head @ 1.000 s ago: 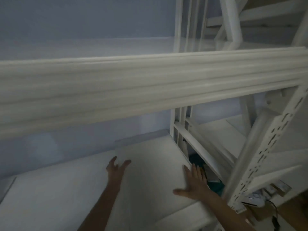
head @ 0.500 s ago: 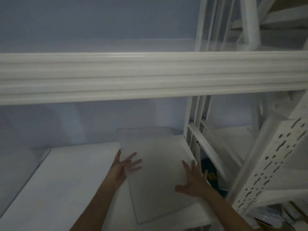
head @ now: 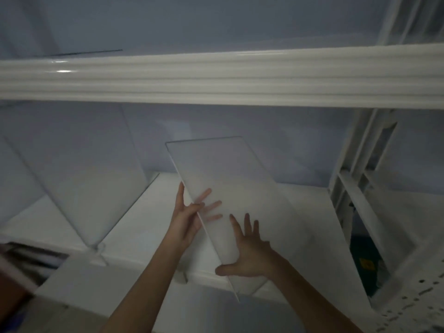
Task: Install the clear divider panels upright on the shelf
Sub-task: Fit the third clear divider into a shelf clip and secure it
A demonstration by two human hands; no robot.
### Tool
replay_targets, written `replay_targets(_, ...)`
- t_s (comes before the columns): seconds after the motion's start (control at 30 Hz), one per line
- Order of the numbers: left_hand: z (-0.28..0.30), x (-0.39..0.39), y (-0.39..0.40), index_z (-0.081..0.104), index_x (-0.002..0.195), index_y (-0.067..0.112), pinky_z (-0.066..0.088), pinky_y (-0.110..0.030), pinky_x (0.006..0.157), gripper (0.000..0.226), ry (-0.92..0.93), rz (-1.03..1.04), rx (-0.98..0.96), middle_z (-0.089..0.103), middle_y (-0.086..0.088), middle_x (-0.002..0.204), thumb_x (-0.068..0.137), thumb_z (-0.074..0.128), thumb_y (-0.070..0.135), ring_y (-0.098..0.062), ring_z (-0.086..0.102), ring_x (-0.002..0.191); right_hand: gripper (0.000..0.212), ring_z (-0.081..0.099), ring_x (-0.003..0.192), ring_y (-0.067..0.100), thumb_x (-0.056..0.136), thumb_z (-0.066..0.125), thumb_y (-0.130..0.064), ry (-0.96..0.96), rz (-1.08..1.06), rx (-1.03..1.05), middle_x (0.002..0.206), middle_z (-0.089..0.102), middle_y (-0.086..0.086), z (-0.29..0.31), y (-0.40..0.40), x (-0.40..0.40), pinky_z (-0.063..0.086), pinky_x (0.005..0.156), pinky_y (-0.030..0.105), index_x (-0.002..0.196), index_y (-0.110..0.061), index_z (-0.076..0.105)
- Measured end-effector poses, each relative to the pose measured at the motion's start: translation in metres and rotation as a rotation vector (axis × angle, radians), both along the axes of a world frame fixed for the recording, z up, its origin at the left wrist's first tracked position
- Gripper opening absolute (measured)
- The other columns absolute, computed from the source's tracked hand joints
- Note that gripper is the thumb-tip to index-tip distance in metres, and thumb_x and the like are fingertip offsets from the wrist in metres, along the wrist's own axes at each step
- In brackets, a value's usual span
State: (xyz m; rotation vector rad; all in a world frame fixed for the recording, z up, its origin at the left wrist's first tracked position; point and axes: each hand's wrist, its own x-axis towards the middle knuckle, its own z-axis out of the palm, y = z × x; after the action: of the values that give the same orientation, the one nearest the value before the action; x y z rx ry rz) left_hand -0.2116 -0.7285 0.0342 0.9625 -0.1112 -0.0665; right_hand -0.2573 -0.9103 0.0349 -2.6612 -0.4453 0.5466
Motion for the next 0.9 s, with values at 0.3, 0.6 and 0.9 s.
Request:
replay_targets(0.3, 0.049, -0.003, 0.065, 0.025, 0.144, 0.021, 0.056, -0.051, 0.073, 0.112, -0.006, 0.065, 0.169, 0.062, -0.028, 0.116, 0.054, 0.088, 0.042, -0.049, 0.061, 0.101, 0.120, -0.026, 0.145, 0.019, 0.076, 0.077, -0.035, 0.025, 0.245, 0.217, 0.156, -0.031, -0.005, 0.015, -0.002, 0.003, 0.000, 0.119, 0.055, 0.147, -0.040, -0.019)
replay_targets(0.6, 0.093, 0.014, 0.095, 0.026, 0.135, 0.051, 0.056, -0.057, 0.068, 0.098, -0.263, 0.313, 0.365, 0.043, -0.014, 0.141, 0.057, 0.085, 0.049, -0.044, 0.066, 0.094, 0.114, -0.021, 0.145, 0.007, 0.076, 0.077, -0.017, 0.090, 0.333, 0.342, 0.157, -0.022, -0.015, 0.025, 0.004, 0.021, 0.008, 0.121, 0.048, 0.142, -0.052, -0.008)
replay_targets(0.9, 0.132, 0.027, 0.143, 0.028, 0.133, 0.042, 0.052, -0.066, 0.068, 0.082, -0.328, 0.313, 0.438, 0.052, -0.006, 0.129, 0.065, 0.075, 0.037, -0.046, 0.062, 0.102, 0.116, -0.013, 0.145, 0.001, 0.073, 0.082, -0.020, 0.037, 0.354, 0.396, 0.158, -0.022, -0.016, 0.023, 0.049, 0.042, 0.015, 0.119, 0.032, 0.131, -0.061, -0.010)
